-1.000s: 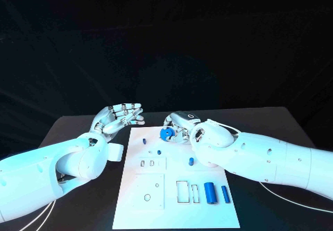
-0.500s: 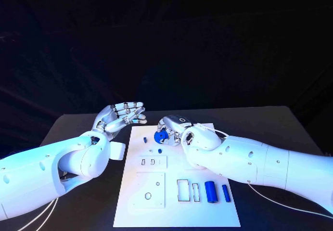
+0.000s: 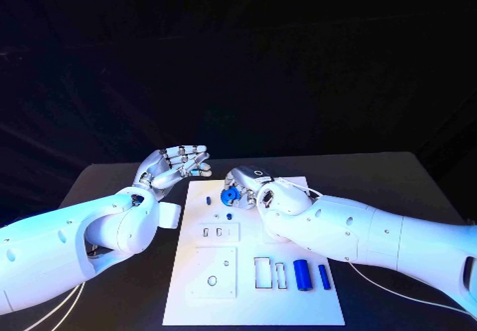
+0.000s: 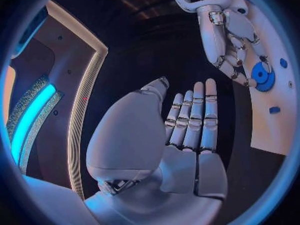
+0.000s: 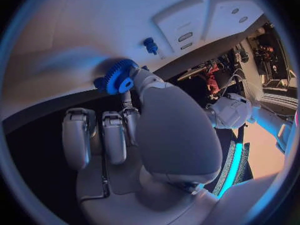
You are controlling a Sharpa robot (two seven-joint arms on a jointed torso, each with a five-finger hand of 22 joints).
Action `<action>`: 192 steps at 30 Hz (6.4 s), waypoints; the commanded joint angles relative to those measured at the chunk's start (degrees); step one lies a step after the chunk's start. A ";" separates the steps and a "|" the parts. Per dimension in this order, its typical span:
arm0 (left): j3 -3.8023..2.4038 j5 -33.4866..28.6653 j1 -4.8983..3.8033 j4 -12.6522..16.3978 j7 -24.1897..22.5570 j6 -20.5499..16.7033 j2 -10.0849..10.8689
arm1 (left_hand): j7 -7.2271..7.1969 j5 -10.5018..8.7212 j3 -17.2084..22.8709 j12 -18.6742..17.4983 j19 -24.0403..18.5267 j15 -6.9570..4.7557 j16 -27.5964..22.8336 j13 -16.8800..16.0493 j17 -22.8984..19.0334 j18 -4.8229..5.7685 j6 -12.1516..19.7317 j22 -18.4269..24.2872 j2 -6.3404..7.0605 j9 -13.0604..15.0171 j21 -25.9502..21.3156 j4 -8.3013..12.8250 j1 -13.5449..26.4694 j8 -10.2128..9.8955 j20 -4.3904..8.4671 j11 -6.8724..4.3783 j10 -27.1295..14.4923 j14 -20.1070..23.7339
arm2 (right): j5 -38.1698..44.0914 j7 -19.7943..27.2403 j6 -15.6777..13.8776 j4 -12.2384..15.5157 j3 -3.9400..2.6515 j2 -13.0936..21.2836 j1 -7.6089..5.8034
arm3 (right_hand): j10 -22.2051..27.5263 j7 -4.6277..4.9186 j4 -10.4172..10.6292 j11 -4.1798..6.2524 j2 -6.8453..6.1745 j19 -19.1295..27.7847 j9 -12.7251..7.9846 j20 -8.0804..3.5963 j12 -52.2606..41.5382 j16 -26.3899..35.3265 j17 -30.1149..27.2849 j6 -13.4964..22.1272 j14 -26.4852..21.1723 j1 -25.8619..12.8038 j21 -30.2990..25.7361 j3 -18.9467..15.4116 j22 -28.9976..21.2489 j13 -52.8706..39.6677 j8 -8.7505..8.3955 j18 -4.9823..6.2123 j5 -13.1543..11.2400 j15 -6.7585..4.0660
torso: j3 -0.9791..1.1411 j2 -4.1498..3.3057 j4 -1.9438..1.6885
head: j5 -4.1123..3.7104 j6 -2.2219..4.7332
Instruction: Assemble the parts on the task board
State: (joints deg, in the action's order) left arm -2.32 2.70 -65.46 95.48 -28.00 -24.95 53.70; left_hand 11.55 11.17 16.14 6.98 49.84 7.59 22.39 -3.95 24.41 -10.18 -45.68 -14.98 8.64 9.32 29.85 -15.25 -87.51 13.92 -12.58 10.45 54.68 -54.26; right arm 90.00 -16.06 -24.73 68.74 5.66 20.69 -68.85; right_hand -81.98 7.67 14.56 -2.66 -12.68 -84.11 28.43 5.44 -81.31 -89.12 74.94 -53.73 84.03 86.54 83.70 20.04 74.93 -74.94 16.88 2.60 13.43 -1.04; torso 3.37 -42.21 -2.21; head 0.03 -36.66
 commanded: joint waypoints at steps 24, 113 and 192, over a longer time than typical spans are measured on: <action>-0.05 -0.09 -0.30 -0.10 0.03 1.19 -0.08 | 1.77 -0.29 0.34 -0.44 -0.52 -0.10 -0.31 0.02 0.18 0.09 0.40 -0.15 0.15 0.07 0.51 -0.11 -0.21 -0.29 -0.18 0.10 -0.32 0.50 | -1.35 1.04 0.58 -2.43 0.15 -0.98 0.41 | 2.11 2.50 2.01 -2.67 -0.63 -0.22 -0.81 1.65 1.89 -0.28 13.32 7.56 5.56 -8.60 -1.08 -3.29 7.90 -3.32 -6.00 -0.42 0.10 2.17 | 0.02 0.02 0.04 | 0.12 0.27; 0.00 -0.46 -0.24 -1.99 -0.11 2.79 1.29 | 1.87 -0.30 0.39 -0.74 -1.21 0.08 -0.73 0.01 0.48 0.13 0.69 -0.36 0.20 0.09 0.78 -0.21 0.11 -0.44 -0.35 0.23 -0.54 0.98 | -20.83 19.04 9.25 4.73 -0.60 26.20 -0.59 | 4.16 2.84 -3.87 -2.87 -1.16 2.11 -2.82 1.83 3.53 0.07 12.51 5.43 5.31 -1.45 -4.81 0.04 5.82 -1.68 -9.65 0.43 3.74 2.33 | 0.19 1.54 2.53 | -1.71 -0.94; 0.00 -0.36 -0.23 -2.31 0.29 3.16 1.07 | 1.86 -0.29 0.45 -0.79 -1.53 0.12 -0.91 -0.01 0.62 0.13 0.69 -0.44 0.21 0.13 0.88 -0.17 0.12 -0.43 -0.41 0.24 -0.50 1.15 | -20.80 15.52 4.13 2.62 -0.41 22.39 0.86 | 0.22 -0.64 -3.68 0.14 1.55 -0.47 -0.26 -0.35 0.28 -0.20 13.29 -4.01 5.54 -5.77 -1.98 6.17 8.85 -4.75 -2.86 -0.37 3.59 -0.23 | 0.24 1.61 2.55 | -1.37 -1.45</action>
State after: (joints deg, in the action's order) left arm -2.28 2.40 -65.61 93.12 -27.45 -22.84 54.86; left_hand 11.56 11.17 16.30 6.37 48.61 7.59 21.66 -3.95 24.95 -10.17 -45.27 -15.34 8.64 9.37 30.34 -15.41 -87.51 13.70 -12.99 10.65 54.48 -53.43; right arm 69.33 -0.38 -19.35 71.18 5.20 43.16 -68.14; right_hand -81.60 7.25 10.83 -2.65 -12.04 -84.01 27.51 5.32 -80.81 -89.12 74.90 -57.43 83.94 80.95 81.53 25.97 74.93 -74.90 13.84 2.60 16.94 -0.96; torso 3.63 -40.62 0.37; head -1.31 -38.17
